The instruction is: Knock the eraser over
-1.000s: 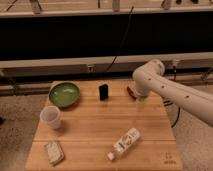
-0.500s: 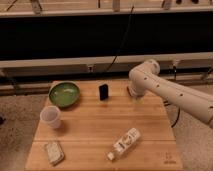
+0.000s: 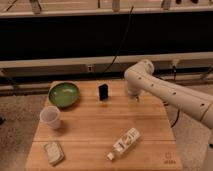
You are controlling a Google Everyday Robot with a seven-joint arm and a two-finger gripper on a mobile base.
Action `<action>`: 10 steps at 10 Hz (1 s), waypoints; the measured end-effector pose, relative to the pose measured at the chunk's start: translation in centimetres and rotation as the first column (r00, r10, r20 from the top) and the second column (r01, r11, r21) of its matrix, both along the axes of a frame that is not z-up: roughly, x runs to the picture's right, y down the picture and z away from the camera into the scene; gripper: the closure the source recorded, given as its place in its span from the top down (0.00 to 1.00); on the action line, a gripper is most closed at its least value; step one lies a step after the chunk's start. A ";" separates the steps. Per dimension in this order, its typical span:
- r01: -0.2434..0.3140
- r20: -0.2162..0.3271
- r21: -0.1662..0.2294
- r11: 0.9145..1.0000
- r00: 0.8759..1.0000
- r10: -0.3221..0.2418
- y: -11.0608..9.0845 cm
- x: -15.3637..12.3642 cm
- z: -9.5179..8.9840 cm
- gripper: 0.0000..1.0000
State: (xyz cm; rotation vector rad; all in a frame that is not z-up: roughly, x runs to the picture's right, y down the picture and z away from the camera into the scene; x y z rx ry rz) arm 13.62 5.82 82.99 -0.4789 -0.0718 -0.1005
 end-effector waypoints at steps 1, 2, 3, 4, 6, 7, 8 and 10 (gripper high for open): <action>0.001 0.001 0.001 1.000 1.000 -0.001 -0.1 0.0 0.1 0.43; 0.002 0.004 0.003 1.000 1.000 -0.002 -0.2 0.0 0.2 0.33; 0.004 0.013 0.005 1.000 1.000 -0.004 -0.4 -0.4 0.4 0.22; 0.008 0.021 0.008 1.000 1.000 -0.008 -0.6 -1.0 0.7 0.13; 0.011 0.042 0.008 1.000 0.999 -0.011 -1.2 -3.0 1.5 0.01; 0.019 0.060 0.009 1.000 0.998 -0.020 -1.8 -4.4 2.4 0.00; 0.023 0.076 0.007 1.000 0.997 -0.023 -2.1 -5.1 3.1 0.00; 0.030 0.108 0.008 1.000 0.994 -0.031 -2.8 -6.5 4.3 0.00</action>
